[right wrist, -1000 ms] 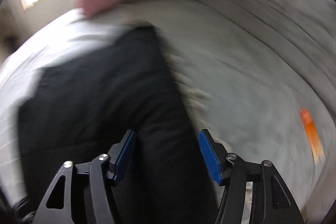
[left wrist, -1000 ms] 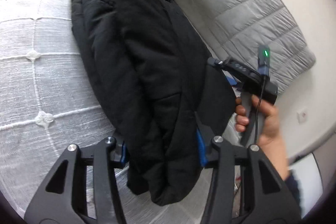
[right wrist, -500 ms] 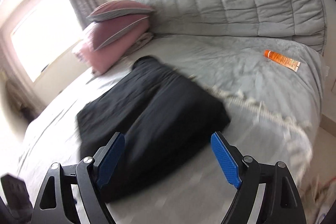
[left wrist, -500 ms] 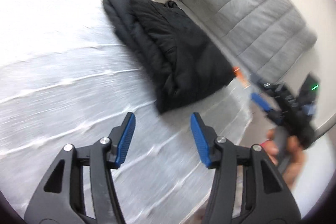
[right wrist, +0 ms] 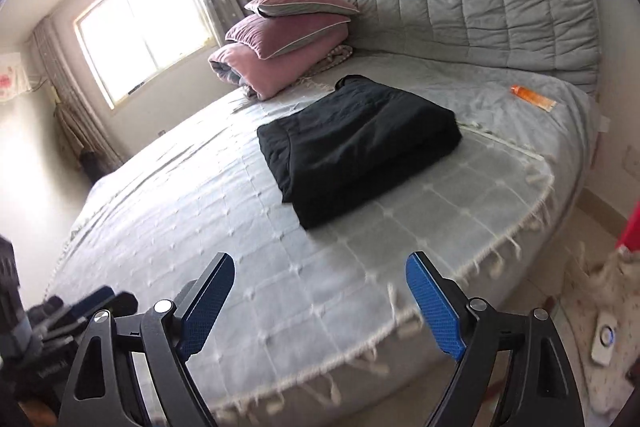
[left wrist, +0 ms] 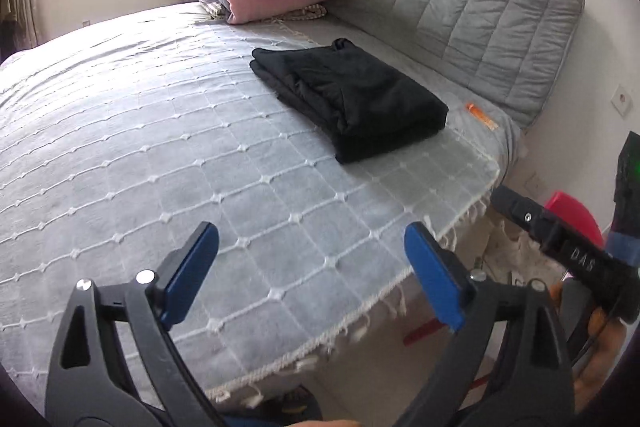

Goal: Fold large clothes

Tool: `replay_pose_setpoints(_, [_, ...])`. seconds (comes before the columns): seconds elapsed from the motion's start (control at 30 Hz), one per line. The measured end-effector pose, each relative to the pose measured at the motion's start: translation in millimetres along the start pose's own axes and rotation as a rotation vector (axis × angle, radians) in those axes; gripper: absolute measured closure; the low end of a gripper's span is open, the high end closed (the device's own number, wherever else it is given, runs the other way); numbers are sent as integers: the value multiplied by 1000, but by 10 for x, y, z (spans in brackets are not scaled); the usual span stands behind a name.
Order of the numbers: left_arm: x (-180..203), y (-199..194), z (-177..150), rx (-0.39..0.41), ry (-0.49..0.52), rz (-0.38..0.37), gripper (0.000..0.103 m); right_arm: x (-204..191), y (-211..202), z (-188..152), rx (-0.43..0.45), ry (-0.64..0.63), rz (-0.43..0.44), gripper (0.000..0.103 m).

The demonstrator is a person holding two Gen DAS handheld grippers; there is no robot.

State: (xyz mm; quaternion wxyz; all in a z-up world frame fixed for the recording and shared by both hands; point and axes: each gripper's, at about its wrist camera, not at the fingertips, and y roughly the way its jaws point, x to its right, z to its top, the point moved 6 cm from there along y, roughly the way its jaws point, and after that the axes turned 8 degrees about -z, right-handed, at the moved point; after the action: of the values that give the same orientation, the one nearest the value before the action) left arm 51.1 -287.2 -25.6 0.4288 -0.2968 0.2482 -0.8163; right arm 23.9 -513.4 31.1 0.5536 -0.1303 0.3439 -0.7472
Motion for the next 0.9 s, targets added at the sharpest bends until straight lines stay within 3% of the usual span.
replay_pose_setpoints(0.13, [94, -147, -92, 5, 39, 53, 9, -6, -223, -270, 12, -35, -68, 14])
replay_pose_setpoints(0.33, [56, -297, -102, 13, 43, 109, 9, -78, -577, -431, 44, -51, -68, 14])
replay_pose_setpoints(0.53, [45, -344, -113, 14, 18, 92, 9, -133, -759, -453, 80, -113, -99, 8])
replay_pose_setpoints(0.63, [62, -306, -140, -8, 17, 88, 9, -97, -711, -509, 64, -129, -157, 8])
replay_pose_setpoints(0.8, [97, -337, -123, -7, 39, 105, 8, -97, -760, -543, 74, -103, -141, 7])
replay_pose_setpoints(0.9, [90, -387, -115, 11, 50, 117, 2, -145, -760, -547, 75, -115, -158, 7])
